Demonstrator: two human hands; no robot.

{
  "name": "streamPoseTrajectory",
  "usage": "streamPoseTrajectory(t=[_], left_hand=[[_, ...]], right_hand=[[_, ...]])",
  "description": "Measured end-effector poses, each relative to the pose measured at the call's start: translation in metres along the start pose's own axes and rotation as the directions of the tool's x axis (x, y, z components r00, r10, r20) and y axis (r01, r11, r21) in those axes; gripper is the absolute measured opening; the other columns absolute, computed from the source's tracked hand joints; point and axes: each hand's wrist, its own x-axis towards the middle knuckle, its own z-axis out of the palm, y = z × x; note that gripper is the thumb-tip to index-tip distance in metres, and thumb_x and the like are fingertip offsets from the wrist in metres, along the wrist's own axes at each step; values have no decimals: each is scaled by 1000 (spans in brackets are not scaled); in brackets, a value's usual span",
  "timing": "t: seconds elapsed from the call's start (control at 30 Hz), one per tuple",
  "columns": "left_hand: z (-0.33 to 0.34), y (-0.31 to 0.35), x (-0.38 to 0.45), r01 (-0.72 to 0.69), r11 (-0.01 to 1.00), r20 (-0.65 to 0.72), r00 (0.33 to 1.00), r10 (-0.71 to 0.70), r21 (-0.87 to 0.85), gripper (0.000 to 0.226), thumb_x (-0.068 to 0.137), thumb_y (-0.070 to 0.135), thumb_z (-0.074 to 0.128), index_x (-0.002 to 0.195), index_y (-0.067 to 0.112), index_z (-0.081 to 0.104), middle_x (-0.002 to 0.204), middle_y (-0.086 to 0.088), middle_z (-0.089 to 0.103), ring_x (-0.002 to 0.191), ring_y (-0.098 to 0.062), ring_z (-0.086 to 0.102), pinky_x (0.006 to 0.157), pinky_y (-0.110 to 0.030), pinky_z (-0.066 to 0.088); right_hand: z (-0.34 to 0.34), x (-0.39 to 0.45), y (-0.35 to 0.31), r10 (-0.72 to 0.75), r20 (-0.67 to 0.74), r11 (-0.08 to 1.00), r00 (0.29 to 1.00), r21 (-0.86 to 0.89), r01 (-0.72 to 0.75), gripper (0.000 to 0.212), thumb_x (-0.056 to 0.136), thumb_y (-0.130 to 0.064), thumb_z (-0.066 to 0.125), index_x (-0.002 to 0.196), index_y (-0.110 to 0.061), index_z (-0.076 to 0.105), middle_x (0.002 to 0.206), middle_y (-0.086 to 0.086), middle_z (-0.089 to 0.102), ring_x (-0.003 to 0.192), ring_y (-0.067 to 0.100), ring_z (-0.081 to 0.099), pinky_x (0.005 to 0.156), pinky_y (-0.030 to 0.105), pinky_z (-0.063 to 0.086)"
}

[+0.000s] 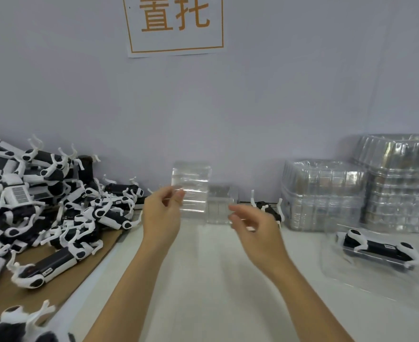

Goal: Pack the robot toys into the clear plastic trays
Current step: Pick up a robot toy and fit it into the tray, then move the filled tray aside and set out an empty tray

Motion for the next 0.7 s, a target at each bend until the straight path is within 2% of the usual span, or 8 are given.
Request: streamPoseTrajectory(t=[0.1,0.23,0.3,0.37,0.43,0.5,0.57,0.7], left_hand=[[16,19,-9,-118,993,101,988,118,-8,24,97,8,60,82,25,68,63,14,61,62,-3,51,63,-19,43],[29,27,-21,-148,989,196,970,145,4,18,96,11,62,87,24,70,66,14,62,67,-7,55,66,-17,44],[29,25,-22,-131,991,235,964,125,10,16,96,14,62,83,19,70,65,14,59,66,-8,51,65,-20,41],[27,22,-21,-116,993,265,958,106,22,19,97,15,62,79,13,70,62,12,56,63,-9,47,63,-24,38],[25,21,-20,-85,996,274,959,74,28,16,97,16,63,87,9,73,69,-4,63,67,-18,53,65,-37,46],[24,18,-20,-48,999,263,964,41,21,14,96,17,64,89,11,75,78,-10,69,76,-28,61,74,-42,51],[23,16,-20,-41,999,265,964,30,35,17,95,17,64,82,13,73,71,-10,65,70,-25,57,70,-40,50],[20,13,-18,-2,999,285,959,-9,40,24,96,18,64,74,25,71,64,9,63,65,-8,57,67,-25,48]], right_hand=[[24,-8,-8,84,34,969,996,231,-90,20,93,-24,68,112,-29,68,95,-10,74,90,5,69,78,21,55],[12,-7,-10,156,-33,911,987,391,-131,14,94,-15,66,106,-21,68,82,0,76,75,10,72,64,13,49],[2,-6,-10,186,-3,896,982,410,-169,12,93,-12,67,103,-15,70,79,3,77,71,15,73,61,12,48],[-4,-4,-9,220,26,891,975,402,-212,8,91,-12,68,99,-12,71,79,4,77,71,18,74,66,19,51],[-6,-2,-8,252,38,884,967,398,-246,6,90,-13,70,94,-9,71,79,6,77,72,21,74,75,32,53],[-7,-2,-7,266,41,885,963,385,-261,5,88,-12,72,88,-7,70,78,6,77,72,20,75,76,36,51],[-8,-2,-5,273,52,887,961,373,-272,6,87,-13,72,86,-8,69,78,5,77,72,17,74,72,32,47],[-8,-2,-3,262,110,870,959,402,-284,7,89,-13,70,83,-10,69,80,7,77,74,18,74,73,31,46]])
